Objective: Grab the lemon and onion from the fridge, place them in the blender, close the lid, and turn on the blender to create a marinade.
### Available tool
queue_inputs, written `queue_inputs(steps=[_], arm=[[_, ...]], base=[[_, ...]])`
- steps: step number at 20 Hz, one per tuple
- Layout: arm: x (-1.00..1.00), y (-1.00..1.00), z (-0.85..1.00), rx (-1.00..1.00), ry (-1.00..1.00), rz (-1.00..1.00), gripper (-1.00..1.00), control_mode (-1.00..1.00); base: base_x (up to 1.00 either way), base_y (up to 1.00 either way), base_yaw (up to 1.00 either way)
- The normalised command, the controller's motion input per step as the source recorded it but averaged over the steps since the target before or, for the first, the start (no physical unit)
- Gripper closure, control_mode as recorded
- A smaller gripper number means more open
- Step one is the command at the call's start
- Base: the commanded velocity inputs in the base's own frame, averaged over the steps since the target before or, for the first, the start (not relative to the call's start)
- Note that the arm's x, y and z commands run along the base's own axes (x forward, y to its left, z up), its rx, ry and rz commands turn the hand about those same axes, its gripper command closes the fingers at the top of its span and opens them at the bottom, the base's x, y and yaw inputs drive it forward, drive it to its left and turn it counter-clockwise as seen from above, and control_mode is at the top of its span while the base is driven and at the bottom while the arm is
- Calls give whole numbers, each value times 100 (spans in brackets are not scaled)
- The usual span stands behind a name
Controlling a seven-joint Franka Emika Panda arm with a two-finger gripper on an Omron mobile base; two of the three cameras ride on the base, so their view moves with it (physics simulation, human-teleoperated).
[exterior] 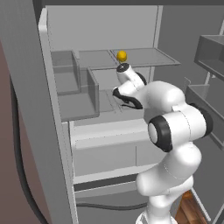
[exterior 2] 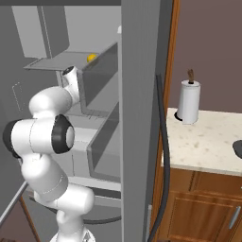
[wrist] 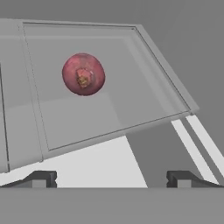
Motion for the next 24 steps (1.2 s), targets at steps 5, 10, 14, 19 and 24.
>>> queue_inputs(steps=[5, 10, 14, 19, 24], arm=[[19, -29, -30, -1, 0, 0, -100, -100], [38, -31, -47, -8, 0, 8, -100, -100], [48, -4, -7, -3, 0, 4, -100, -100], [43, 0, 0, 0, 0, 3, -100, -100], [36, 0, 0, 0, 0, 5, -100, -100]], base=[[0, 0, 0], [0, 0, 0], [0, 0, 0], [0, 0, 0], [0, 0, 0]])
